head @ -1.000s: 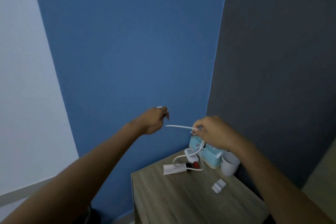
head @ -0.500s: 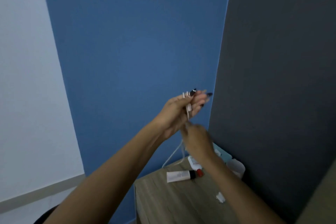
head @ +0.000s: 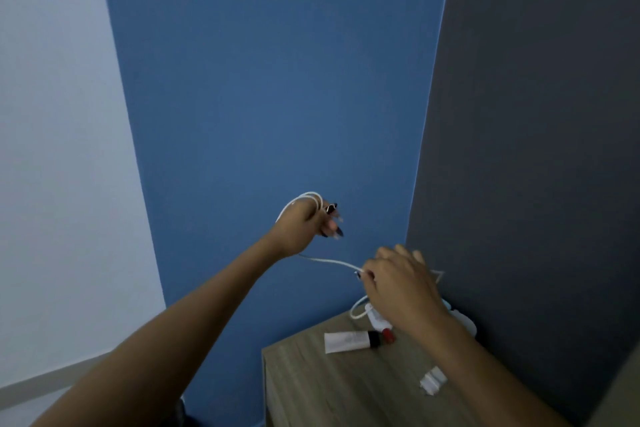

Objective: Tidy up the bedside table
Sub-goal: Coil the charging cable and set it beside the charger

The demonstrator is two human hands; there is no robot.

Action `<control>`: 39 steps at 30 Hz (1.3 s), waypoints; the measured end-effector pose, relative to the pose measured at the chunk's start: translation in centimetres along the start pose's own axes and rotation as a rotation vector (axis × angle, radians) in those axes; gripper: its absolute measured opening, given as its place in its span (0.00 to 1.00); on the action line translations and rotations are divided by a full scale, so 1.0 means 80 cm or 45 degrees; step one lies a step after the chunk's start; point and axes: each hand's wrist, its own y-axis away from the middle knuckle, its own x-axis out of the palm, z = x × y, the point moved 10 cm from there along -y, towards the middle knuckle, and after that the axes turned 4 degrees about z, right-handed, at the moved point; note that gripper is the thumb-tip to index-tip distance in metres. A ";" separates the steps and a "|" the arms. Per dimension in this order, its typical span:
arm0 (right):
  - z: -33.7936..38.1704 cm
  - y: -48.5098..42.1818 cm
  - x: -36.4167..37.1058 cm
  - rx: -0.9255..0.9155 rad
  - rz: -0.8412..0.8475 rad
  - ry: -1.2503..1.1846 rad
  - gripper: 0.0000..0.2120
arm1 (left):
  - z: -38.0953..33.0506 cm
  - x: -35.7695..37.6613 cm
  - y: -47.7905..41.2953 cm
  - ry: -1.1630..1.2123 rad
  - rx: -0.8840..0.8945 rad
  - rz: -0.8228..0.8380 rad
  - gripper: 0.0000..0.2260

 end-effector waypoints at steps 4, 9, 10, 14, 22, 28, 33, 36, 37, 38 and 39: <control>-0.048 -0.012 -0.002 0.167 0.116 0.119 0.13 | 0.011 0.025 0.013 -0.099 -0.152 0.249 0.14; -0.096 -0.018 -0.007 0.300 0.107 0.208 0.11 | 0.032 0.057 0.041 -0.405 -0.321 0.512 0.16; -0.099 -0.021 -0.008 0.316 0.098 0.211 0.10 | 0.029 0.061 0.046 -0.457 -0.328 0.534 0.18; -0.096 -0.033 -0.007 0.341 0.077 0.194 0.09 | 0.012 0.096 0.069 -0.388 -0.284 0.736 0.16; -0.062 -0.050 0.046 0.348 0.234 -0.134 0.06 | -0.054 0.131 0.064 0.754 -0.267 0.796 0.16; 0.019 -0.041 0.077 0.174 0.238 -0.224 0.13 | -0.042 0.104 0.014 1.176 -0.252 0.398 0.16; 0.055 -0.028 0.075 0.052 0.245 -0.500 0.12 | 0.005 0.076 -0.007 0.864 -0.211 0.180 0.17; 0.053 -0.022 0.062 0.007 0.268 -0.505 0.12 | 0.015 0.049 -0.004 0.353 -0.090 0.085 0.15; 0.048 -0.021 0.058 0.003 0.281 -0.520 0.13 | 0.010 0.038 -0.001 0.117 0.005 0.050 0.15; 0.044 -0.021 0.051 -0.010 0.286 -0.536 0.15 | -0.001 0.030 0.003 -0.138 0.111 0.043 0.15; 0.040 -0.021 0.039 -0.025 0.286 -0.558 0.19 | -0.011 0.031 0.009 -0.390 0.208 0.072 0.15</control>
